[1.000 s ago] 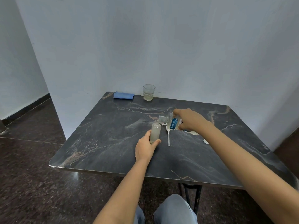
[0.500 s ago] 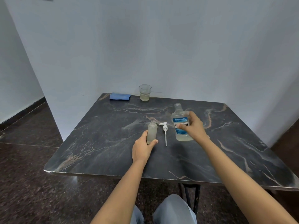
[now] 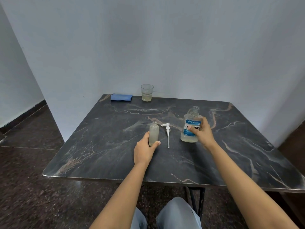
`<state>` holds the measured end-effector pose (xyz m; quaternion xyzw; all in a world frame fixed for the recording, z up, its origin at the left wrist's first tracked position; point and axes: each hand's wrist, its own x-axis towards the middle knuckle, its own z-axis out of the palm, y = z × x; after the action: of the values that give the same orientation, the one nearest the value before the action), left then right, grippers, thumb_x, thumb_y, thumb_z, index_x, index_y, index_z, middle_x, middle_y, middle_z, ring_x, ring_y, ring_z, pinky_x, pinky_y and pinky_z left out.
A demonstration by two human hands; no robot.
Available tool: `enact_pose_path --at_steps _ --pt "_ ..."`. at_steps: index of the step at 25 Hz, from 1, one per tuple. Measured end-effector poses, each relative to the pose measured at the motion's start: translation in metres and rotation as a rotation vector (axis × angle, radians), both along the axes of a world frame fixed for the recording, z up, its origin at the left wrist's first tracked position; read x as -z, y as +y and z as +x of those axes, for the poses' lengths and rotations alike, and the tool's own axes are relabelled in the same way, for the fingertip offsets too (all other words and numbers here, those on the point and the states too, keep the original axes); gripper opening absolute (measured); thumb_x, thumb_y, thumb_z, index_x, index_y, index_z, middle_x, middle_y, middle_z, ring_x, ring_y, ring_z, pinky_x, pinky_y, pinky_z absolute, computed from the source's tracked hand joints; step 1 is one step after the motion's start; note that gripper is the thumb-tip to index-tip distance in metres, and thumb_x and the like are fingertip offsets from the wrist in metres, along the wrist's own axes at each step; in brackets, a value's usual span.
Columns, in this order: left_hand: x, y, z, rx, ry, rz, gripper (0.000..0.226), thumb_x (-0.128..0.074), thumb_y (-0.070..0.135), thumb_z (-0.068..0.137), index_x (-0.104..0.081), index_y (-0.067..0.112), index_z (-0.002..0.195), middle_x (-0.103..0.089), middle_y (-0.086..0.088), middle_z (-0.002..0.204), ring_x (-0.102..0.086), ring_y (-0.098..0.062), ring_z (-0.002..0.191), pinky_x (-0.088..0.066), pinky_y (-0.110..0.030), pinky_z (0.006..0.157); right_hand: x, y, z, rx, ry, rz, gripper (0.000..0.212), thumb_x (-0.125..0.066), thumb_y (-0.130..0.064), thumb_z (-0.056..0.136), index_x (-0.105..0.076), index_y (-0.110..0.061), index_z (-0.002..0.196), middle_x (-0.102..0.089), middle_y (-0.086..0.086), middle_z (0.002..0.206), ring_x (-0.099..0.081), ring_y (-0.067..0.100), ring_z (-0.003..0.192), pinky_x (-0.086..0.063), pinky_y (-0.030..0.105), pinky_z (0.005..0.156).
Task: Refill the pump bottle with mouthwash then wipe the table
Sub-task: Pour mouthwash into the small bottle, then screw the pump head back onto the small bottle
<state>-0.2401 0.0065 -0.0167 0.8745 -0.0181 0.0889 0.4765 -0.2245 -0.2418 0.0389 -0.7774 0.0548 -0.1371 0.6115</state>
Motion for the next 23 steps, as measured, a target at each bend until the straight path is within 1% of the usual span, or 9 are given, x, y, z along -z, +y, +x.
enact_pose_path --at_steps 2,7,9,11,13,15,17,20,23 --pt "0.000 0.000 0.000 0.004 0.001 -0.004 0.043 -0.068 0.048 0.082 -0.052 0.033 0.119 -0.068 0.010 0.094 -0.064 -0.015 0.085 -0.053 -0.038 0.075 0.003 -0.005 -0.001 -0.013 0.016 -0.004 0.050 -0.070 -0.009 0.083 -0.042 -0.018 0.124 -0.058 0.004 0.123 -0.059 0.021 0.111 -0.052 0.040 0.094" --pt "0.000 0.000 -0.001 0.009 -0.007 -0.001 0.040 -0.067 0.046 0.083 -0.052 0.031 0.118 -0.068 0.009 0.094 -0.064 -0.015 0.084 -0.054 -0.038 0.075 0.005 -0.002 -0.011 -0.006 0.074 -0.025 0.055 -0.073 -0.009 0.081 -0.040 -0.013 0.125 -0.055 0.002 0.121 -0.056 0.019 0.111 -0.047 0.032 0.092" --pt "0.000 0.000 -0.001 0.011 -0.012 -0.004 0.040 -0.067 0.046 0.084 -0.052 0.031 0.117 -0.068 0.010 0.093 -0.064 -0.015 0.083 -0.054 -0.038 0.074 0.012 0.008 -0.024 0.233 0.041 -0.174 0.059 -0.076 -0.008 0.076 -0.042 -0.008 0.124 -0.050 0.005 0.121 -0.049 0.018 0.111 -0.041 0.030 0.094" --pt "0.000 0.000 0.000 0.009 -0.011 -0.002 0.041 -0.067 0.047 0.084 -0.052 0.031 0.118 -0.068 0.010 0.092 -0.064 -0.013 0.082 -0.054 -0.037 0.074 0.029 0.031 -0.044 0.474 -0.156 -0.363 0.045 -0.071 -0.002 0.075 -0.048 -0.005 0.113 -0.048 0.011 0.114 -0.048 0.023 0.105 -0.038 0.028 0.090" --pt "0.000 -0.001 0.001 0.008 -0.015 -0.002 0.041 -0.067 0.048 0.083 -0.053 0.031 0.118 -0.068 0.010 0.092 -0.064 -0.013 0.082 -0.053 -0.037 0.074 0.044 0.064 -0.060 0.386 -0.341 -0.542 0.030 -0.063 0.003 0.077 -0.052 -0.006 0.103 -0.048 0.009 0.103 -0.049 0.022 0.095 -0.041 0.028 0.083" --pt "-0.001 -0.001 -0.001 0.008 -0.025 0.012 0.043 -0.067 0.048 0.083 -0.052 0.030 0.119 -0.068 0.009 0.094 -0.064 -0.013 0.084 -0.053 -0.035 0.074 0.043 0.089 -0.054 0.144 -0.364 -0.785 0.026 -0.057 0.003 0.080 -0.055 -0.007 0.104 -0.051 0.007 0.102 -0.051 0.021 0.092 -0.045 0.029 0.079" --pt "-0.002 -0.001 0.000 0.011 -0.031 0.017 0.044 -0.067 0.047 0.084 -0.052 0.029 0.121 -0.068 0.008 0.098 -0.064 -0.014 0.086 -0.053 -0.037 0.076 0.030 0.101 -0.027 0.051 -0.289 -0.971 0.031 -0.052 0.000 0.084 -0.055 -0.006 0.115 -0.052 0.011 0.110 -0.051 0.025 0.098 -0.046 0.032 0.081" --pt "-0.001 -0.001 0.000 0.015 -0.032 0.016 0.045 -0.067 0.047 0.084 -0.052 0.027 0.120 -0.069 0.005 0.100 -0.064 -0.016 0.088 -0.054 -0.039 0.077 0.009 0.107 0.021 0.051 -0.023 -1.042 0.042 -0.045 -0.006 0.091 -0.045 -0.013 0.132 -0.046 0.015 0.126 -0.044 0.029 0.114 -0.043 0.037 0.091" --pt "0.000 -0.001 0.001 0.013 -0.034 0.019 0.047 -0.067 0.047 0.083 -0.052 0.026 0.122 -0.069 0.005 0.101 -0.064 -0.016 0.089 -0.053 -0.038 0.077 0.007 0.107 0.051 -0.044 0.277 -1.118 0.043 -0.043 -0.012 0.095 -0.043 -0.020 0.137 -0.043 0.017 0.131 -0.040 0.034 0.121 -0.042 0.044 0.095"
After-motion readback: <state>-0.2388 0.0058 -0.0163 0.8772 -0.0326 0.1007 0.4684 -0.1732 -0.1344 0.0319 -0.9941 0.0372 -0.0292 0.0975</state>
